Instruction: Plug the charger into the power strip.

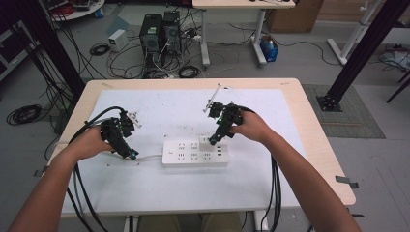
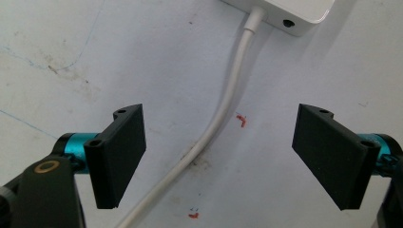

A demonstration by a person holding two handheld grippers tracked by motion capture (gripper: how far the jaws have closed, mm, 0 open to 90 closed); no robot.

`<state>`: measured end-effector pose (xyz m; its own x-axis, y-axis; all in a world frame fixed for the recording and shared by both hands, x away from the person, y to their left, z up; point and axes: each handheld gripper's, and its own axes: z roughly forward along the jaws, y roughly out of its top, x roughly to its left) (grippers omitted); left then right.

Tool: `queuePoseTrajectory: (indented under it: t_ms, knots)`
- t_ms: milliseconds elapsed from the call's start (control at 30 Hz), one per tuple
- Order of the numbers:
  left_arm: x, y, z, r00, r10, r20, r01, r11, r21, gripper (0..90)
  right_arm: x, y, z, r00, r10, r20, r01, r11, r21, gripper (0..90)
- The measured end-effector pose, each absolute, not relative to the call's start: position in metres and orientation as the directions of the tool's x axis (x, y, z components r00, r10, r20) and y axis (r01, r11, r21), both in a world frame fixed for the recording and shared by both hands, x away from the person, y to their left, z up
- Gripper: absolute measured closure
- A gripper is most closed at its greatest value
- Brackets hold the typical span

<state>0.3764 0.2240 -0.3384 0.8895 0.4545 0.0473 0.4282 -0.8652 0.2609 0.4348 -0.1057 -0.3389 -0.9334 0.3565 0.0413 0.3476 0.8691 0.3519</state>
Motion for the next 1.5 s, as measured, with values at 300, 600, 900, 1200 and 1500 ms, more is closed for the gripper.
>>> queuePoseTrajectory:
  t_ms: [300,600,900,1200,1500]
  knots:
    - [0.376,0.229,-0.332,0.884,0.463,0.057,0.43,-0.856,0.288,18.6,0.421,-0.162,-0.308,-0.877,0.48,0.019,0.442,0.791,0.423,10.5]
    - [0.372,0.234,-0.327,0.88,0.47,0.072,0.427,-0.848,0.315,18.6,0.391,-0.211,-0.295,-0.809,0.588,-0.026,0.52,0.735,0.435,0.8]
    - [0.371,0.239,-0.326,0.856,0.504,0.11,0.446,-0.83,0.334,18.6,0.374,-0.237,-0.303,-0.764,0.643,-0.059,0.565,0.71,0.42,0.9]
    - [0.372,0.24,-0.327,0.835,0.534,0.132,0.469,-0.817,0.336,18.7,0.371,-0.245,-0.315,-0.751,0.658,-0.053,0.579,0.694,0.428,0.9]
    - [0.373,0.24,-0.329,0.829,0.541,0.139,0.479,-0.816,0.324,18.6,0.37,-0.25,-0.322,-0.749,0.662,-0.014,0.586,0.672,0.452,0.8]
